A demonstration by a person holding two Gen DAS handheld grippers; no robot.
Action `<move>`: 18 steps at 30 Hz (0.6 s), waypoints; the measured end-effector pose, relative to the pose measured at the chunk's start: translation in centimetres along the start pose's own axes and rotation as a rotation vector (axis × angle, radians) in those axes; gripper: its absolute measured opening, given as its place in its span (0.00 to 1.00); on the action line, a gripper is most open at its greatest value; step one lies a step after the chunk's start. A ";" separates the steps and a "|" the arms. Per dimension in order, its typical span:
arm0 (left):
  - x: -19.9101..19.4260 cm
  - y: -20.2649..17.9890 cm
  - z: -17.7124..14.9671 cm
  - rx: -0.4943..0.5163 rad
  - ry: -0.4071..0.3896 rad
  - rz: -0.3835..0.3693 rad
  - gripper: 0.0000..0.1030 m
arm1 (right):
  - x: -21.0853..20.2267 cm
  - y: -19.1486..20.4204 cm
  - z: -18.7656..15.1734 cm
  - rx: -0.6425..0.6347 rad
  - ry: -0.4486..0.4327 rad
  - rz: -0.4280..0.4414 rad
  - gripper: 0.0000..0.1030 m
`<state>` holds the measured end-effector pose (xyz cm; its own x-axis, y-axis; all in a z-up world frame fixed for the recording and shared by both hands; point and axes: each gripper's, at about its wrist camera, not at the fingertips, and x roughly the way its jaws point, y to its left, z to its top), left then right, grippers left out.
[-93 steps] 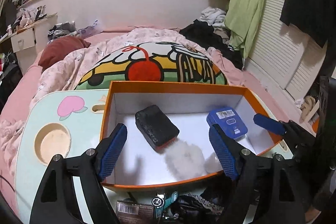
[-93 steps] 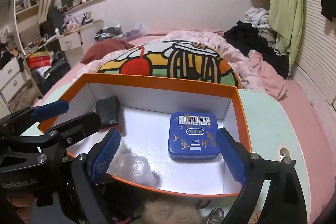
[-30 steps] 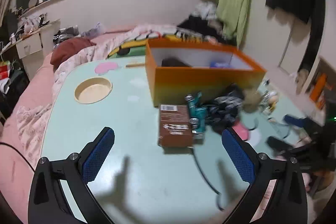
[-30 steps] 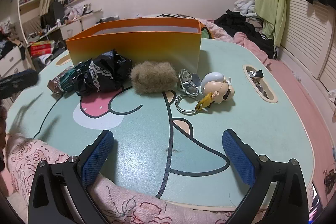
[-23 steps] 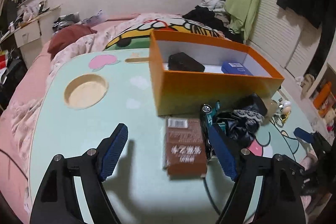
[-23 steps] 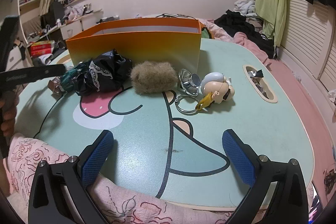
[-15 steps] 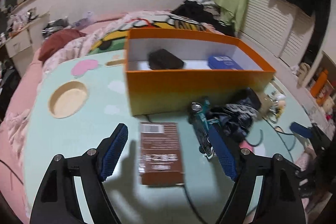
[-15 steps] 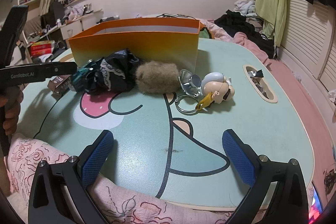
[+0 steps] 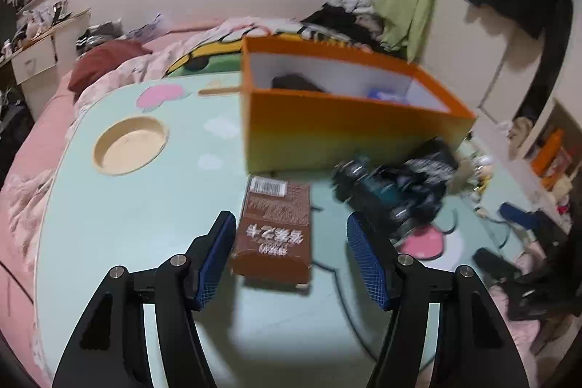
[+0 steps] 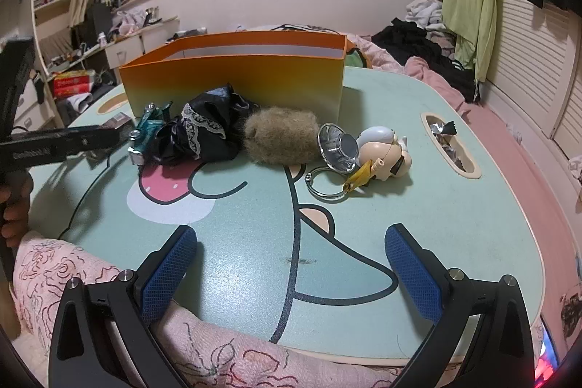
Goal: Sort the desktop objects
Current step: 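Reach to the brown printed box and grasp it with the left gripper, then carry the brown box into the orange box while the right gripper drops the figurine keychain in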
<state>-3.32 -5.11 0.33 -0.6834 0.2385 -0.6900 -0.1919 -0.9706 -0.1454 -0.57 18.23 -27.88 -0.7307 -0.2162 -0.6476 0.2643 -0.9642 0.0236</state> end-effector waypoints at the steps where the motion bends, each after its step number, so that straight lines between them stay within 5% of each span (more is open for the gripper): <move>1: 0.1 -0.3 0.2 0.008 0.006 0.011 0.62 | 0.0 0.0 0.0 0.000 0.000 0.001 1.00; 4: 1.6 -1.4 0.2 0.072 0.060 0.066 0.59 | 0.0 0.1 0.1 -0.001 0.001 0.000 1.00; 6: 1.9 -2.0 0.1 0.122 0.057 0.107 0.41 | -0.1 0.2 0.1 -0.006 -0.002 -0.003 1.00; 8: 1.3 -1.9 0.0 0.108 0.042 0.075 0.41 | -0.2 -0.1 0.2 0.008 -0.006 0.010 1.00; 11: -1.0 -1.2 -0.4 0.060 -0.035 -0.023 0.41 | -1.6 -2.5 0.3 0.120 -0.065 0.108 1.00; 14: -4.2 -0.5 -0.8 0.055 -0.123 -0.042 0.41 | -3.3 -6.4 1.6 0.251 -0.110 0.105 0.99; 18: -7.2 0.9 -0.8 0.020 -0.202 -0.038 0.41 | -3.4 -9.4 4.0 0.183 -0.064 0.047 0.98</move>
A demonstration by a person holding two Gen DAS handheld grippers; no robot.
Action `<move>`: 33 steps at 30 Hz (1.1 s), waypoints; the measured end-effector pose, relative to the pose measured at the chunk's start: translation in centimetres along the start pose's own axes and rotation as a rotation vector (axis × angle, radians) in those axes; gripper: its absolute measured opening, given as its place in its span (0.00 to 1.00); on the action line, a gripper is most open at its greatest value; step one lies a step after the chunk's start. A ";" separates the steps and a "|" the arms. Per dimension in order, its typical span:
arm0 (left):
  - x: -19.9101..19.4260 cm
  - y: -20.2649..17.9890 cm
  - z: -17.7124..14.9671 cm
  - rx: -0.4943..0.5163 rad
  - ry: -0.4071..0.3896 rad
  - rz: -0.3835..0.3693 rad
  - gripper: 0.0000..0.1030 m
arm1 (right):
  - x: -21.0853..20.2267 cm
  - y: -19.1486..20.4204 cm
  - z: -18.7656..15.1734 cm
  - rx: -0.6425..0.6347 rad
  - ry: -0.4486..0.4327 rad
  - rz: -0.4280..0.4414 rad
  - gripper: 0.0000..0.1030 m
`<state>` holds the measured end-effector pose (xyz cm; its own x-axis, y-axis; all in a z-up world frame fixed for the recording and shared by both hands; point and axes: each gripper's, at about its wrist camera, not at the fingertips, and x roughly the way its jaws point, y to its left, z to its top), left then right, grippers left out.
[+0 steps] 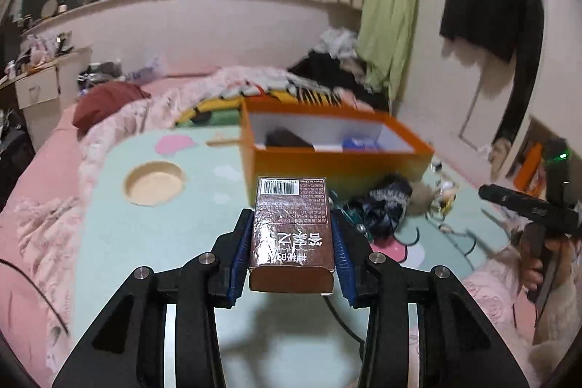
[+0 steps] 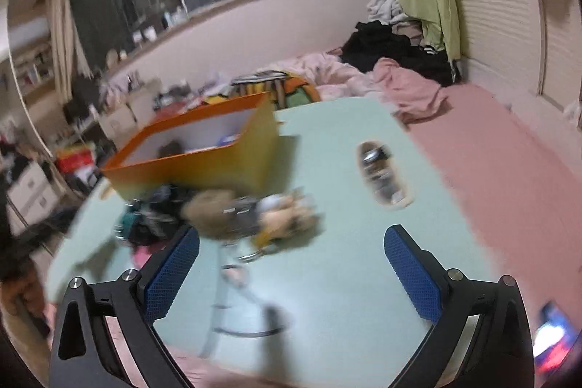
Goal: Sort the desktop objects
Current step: 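Carry the brown box into the orange box while the right gripper drops the figurine keychain in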
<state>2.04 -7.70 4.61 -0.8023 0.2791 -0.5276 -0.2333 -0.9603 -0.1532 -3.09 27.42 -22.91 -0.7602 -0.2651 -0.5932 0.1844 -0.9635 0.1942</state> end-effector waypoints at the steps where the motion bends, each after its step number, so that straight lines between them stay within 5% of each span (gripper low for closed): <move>1: -0.4 0.2 0.2 -0.005 -0.013 0.001 0.41 | 0.5 -0.1 0.4 -0.027 0.017 -0.011 0.96; 5: -0.4 0.4 0.6 -0.014 -0.027 0.000 0.41 | 2.8 0.1 1.1 -0.038 0.071 -0.001 0.80; 9: 0.4 0.1 0.3 -0.001 -0.003 -0.009 0.41 | 5.7 -1.1 1.6 0.103 0.139 0.053 0.74; 12: 1.0 -0.3 -0.1 0.008 0.013 -0.013 0.41 | 6.8 -0.4 1.5 0.044 0.143 -0.020 0.64; 14: 1.1 -0.4 -0.3 0.012 0.018 -0.015 0.41 | 6.9 0.7 1.0 -0.018 0.139 -0.061 0.37; 19: 1.2 -0.6 -0.4 0.013 0.015 -0.021 0.41 | 6.4 0.3 0.3 0.003 0.108 -0.026 0.38; 24: 0.8 -0.4 0.1 -0.012 0.000 -0.039 0.41 | 3.0 -1.0 1.1 0.065 -0.035 0.047 0.38; 33: 5.7 -2.8 7.3 -0.072 0.011 -0.129 0.41 | 3.6 6.9 9.2 -0.011 -0.127 0.167 0.38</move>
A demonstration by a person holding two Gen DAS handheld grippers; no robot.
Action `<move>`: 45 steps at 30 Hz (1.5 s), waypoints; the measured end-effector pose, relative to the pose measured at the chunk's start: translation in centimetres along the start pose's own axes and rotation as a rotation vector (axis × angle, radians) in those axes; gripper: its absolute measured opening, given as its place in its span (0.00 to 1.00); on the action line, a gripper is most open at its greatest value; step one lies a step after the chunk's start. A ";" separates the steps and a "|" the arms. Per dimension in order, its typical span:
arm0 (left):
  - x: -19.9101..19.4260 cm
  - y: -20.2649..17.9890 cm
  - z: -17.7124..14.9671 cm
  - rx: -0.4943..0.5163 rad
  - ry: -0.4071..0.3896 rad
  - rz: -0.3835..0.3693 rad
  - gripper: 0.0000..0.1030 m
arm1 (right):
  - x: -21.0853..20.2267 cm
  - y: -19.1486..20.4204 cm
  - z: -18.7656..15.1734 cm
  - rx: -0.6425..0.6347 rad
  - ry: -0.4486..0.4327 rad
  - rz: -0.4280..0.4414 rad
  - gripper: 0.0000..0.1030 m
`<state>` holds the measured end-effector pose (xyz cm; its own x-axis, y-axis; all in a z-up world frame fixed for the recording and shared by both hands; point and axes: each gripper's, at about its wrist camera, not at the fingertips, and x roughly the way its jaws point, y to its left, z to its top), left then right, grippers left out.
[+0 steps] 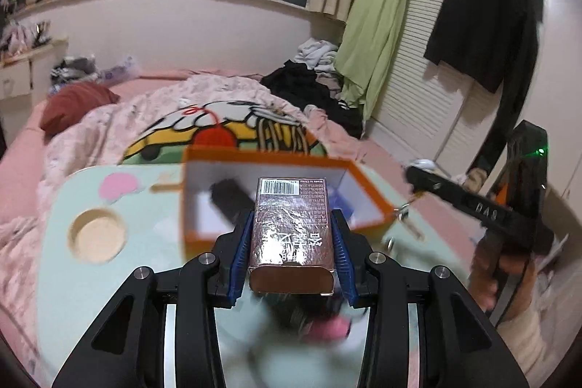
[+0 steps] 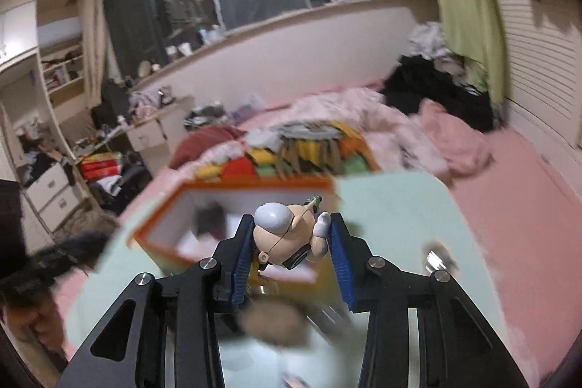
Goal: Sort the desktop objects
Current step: 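Carry the brown box into the orange box while the right gripper drops the figurine keychain in, then grasp the silver metal piece with the right gripper while the left grasps the green toy car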
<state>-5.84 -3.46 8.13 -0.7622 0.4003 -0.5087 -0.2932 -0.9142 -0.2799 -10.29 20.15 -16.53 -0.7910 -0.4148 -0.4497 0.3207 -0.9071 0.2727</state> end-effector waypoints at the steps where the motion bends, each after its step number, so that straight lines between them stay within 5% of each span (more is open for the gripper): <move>1: 1.2 0.2 0.9 -0.020 0.000 0.010 0.41 | 1.0 0.5 0.6 -0.001 0.003 -0.003 0.38; 5: 6.1 1.7 2.4 -0.053 0.041 0.032 0.46 | 6.4 1.1 0.8 -0.011 0.102 -0.050 0.43; 6: 7.5 2.1 2.2 -0.050 0.083 0.055 0.60 | 7.6 0.8 0.3 -0.001 0.155 -0.068 0.49; 8: 9.5 2.5 1.4 -0.028 0.126 0.133 0.67 | 8.6 0.3 -0.9 0.002 0.198 -0.070 0.61; 11: 9.2 1.3 0.2 0.081 0.070 0.183 0.72 | 8.0 1.1 -1.7 -0.076 0.183 -0.115 0.63; 16: 7.2 1.2 1.0 0.005 0.047 0.121 0.72 | 5.8 1.8 -1.1 -0.090 0.092 -0.121 0.64; 20: 3.8 -0.1 0.3 0.021 0.045 0.148 0.73 | 1.8 2.6 -1.8 -0.069 0.030 -0.087 0.86; 23: 1.9 -1.1 -1.9 0.057 0.070 0.153 0.78 | -0.5 3.2 -4.4 -0.092 0.054 -0.093 0.91; 31: 1.8 -1.7 -10.4 0.091 0.210 0.257 0.78 | -0.5 2.1 -13.2 -0.149 0.255 -0.214 0.92; 33: 2.7 -2.2 -11.3 0.143 0.200 0.309 0.81 | -0.5 2.1 -14.0 -0.163 0.218 -0.232 0.97; 45: 2.8 -2.7 -11.5 0.147 0.170 0.309 0.87 | -1.0 1.9 -14.4 -0.161 0.225 -0.222 0.99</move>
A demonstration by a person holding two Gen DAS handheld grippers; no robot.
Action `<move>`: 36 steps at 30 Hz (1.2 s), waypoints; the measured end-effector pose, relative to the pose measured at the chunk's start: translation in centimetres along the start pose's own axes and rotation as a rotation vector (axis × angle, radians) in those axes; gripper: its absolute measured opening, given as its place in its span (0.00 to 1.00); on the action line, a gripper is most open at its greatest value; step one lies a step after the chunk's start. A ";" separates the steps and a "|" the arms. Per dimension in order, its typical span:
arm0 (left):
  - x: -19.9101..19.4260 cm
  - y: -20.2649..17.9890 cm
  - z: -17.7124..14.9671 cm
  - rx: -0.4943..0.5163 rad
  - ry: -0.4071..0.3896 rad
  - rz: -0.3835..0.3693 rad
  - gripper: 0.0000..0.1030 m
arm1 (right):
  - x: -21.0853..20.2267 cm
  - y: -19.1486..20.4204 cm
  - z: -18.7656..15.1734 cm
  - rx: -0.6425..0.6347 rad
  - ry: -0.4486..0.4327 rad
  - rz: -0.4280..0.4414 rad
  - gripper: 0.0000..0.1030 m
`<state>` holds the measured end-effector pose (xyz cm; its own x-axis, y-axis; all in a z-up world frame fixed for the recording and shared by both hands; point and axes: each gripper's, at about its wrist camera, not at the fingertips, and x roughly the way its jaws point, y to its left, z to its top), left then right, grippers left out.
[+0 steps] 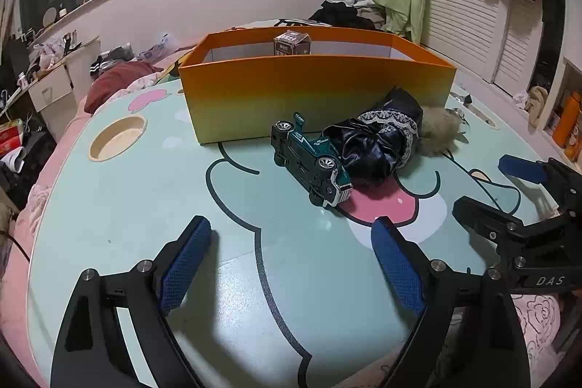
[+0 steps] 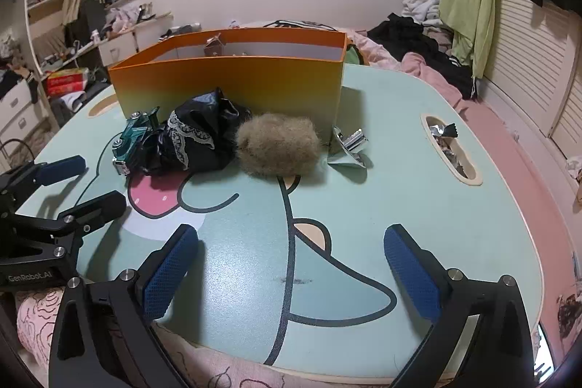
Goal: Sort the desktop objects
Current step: 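Grasp the silver metal piece with the right gripper while the left grasps the green toy car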
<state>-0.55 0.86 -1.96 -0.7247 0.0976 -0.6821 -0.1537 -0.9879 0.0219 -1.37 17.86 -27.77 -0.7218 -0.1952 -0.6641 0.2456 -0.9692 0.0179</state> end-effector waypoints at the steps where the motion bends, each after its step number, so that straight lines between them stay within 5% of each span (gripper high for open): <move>1: 0.0 0.0 0.0 0.000 0.000 0.000 0.87 | -0.2 0.0 -0.1 -0.001 0.000 0.001 0.99; 17: -0.2 0.1 -0.3 0.000 -0.002 0.000 0.87 | -0.2 0.3 0.1 0.000 -0.006 0.011 0.99; 22: -0.2 0.1 -0.3 0.000 -0.002 0.000 0.87 | -1.0 -2.7 0.1 0.133 -0.093 0.196 0.99; 26: -0.4 0.1 -0.6 0.001 -0.003 -0.001 0.87 | -1.4 -5.5 -0.3 0.295 -0.143 0.255 0.83; 31: -0.6 0.0 -0.5 0.000 -0.004 -0.003 0.87 | -1.0 -6.7 2.3 0.364 -0.118 0.210 0.61; 34: -0.6 0.0 -0.5 0.000 -0.004 -0.003 0.87 | -0.5 -6.8 5.3 0.319 -0.088 0.091 0.61; 36: -0.6 0.1 -0.5 0.000 -0.004 -0.003 0.87 | 0.4 -6.5 6.5 0.269 -0.046 0.088 0.58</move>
<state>0.26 0.68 -1.94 -0.7271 0.1012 -0.6790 -0.1561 -0.9875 0.0199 -7.44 23.09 -23.24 -0.7354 -0.2807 -0.6168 0.1325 -0.9522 0.2753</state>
